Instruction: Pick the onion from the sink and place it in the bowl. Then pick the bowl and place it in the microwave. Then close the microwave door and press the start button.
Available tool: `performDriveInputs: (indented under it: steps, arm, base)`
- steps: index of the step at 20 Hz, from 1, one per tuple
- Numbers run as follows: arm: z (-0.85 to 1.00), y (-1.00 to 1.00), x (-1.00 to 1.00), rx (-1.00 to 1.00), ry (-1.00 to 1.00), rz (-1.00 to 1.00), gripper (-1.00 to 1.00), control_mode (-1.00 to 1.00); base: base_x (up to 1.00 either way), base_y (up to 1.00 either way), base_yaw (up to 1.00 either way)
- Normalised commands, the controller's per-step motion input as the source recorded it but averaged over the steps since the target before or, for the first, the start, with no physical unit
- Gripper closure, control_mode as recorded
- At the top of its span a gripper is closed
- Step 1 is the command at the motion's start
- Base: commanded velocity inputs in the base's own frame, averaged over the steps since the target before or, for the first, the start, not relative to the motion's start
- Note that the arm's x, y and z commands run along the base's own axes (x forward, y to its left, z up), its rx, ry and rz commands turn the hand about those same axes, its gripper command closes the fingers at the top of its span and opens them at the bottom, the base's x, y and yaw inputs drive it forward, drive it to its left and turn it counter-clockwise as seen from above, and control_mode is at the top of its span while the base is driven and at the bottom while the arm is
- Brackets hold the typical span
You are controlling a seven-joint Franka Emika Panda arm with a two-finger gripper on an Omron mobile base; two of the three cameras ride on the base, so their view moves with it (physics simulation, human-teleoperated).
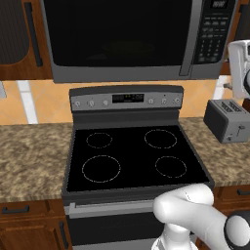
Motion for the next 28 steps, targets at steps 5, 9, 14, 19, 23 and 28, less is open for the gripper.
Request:
performDriveInputs:
  steps: [5, 9, 14, 19, 23, 28]
  arm:
    - [-0.45, 0.25, 0.28, 0.23, 0.0, 0.03, -1.0, -1.0]
    - [0.0, -0.01, 0.41, 0.18, 0.0, 0.0, -1.0, -1.0]
    - [0.0, 0.0, 0.56, 0.13, 0.0, -0.01, -1.0, -1.0]
    - [0.0, -0.11, 0.35, 0.1, 0.0, 0.0, -1.0, -1.0]
    - [0.0, -0.12, 0.38, 0.09, 0.0, 0.0, -1.0, -1.0]
    - [0.0, -0.05, 0.46, 0.08, 0.01, 0.0, -1.0, -1.0]
  base:
    - [0.0, 0.0, 0.0]
    - [0.0, 0.0, 0.0]
    - [0.0, 0.0, 0.0]
    - [0.0, 0.0, 0.0]
    - [0.0, 0.0, 0.0]
    - [0.0, 0.0, 0.0]
